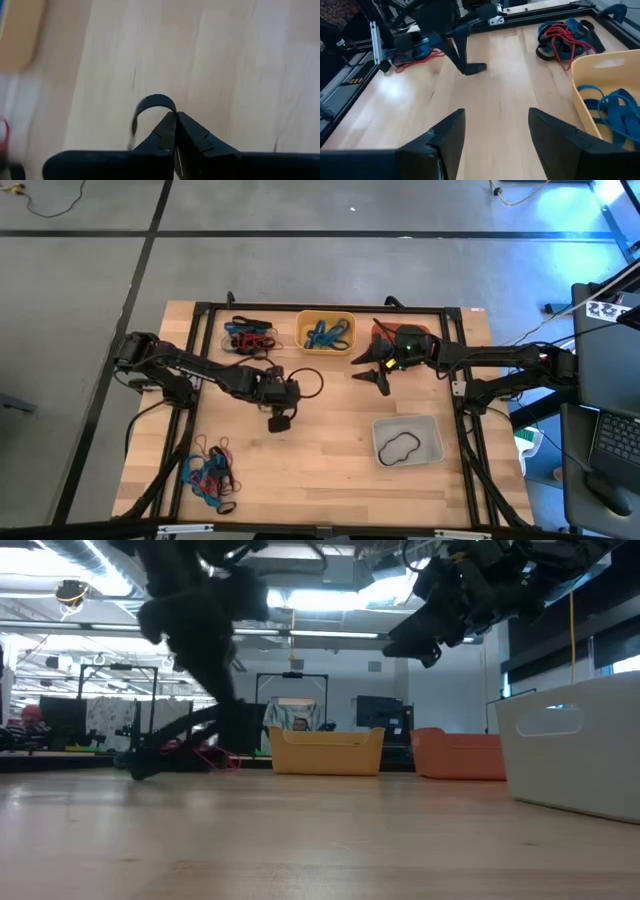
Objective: Sort rubber bands into baskets
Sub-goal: Put the black rubber band into the white bin
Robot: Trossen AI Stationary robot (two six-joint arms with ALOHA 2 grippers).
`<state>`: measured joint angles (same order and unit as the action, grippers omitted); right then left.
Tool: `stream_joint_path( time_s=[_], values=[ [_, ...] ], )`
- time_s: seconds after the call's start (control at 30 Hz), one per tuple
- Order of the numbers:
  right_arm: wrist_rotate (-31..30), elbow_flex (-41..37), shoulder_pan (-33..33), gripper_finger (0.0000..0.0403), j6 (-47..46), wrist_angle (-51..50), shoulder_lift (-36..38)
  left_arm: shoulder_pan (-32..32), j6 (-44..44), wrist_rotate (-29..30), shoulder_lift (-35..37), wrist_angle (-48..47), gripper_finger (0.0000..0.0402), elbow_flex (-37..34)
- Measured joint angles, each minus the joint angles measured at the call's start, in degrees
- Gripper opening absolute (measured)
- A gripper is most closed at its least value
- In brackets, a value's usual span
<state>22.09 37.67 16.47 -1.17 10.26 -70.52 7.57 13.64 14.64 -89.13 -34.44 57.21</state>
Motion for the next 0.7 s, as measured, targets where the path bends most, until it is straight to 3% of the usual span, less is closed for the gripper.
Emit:
stream_joint_path(
  time_s=[0.37, 0.7],
  values=[
    [-2.5, 0.0, -5.5, 0.0345, 3.3, 9.7, -7.7, 0.0, -8.1, 3.1, 0.0, 15.5, 0.0006, 0.1],
    [-7.6, 0.0, -9.0, 0.0356, 3.1, 13.9, -13.1, -0.1, -14.6, 5.5, 0.1, 30.7, 0.0008, 0.1]
  ],
)
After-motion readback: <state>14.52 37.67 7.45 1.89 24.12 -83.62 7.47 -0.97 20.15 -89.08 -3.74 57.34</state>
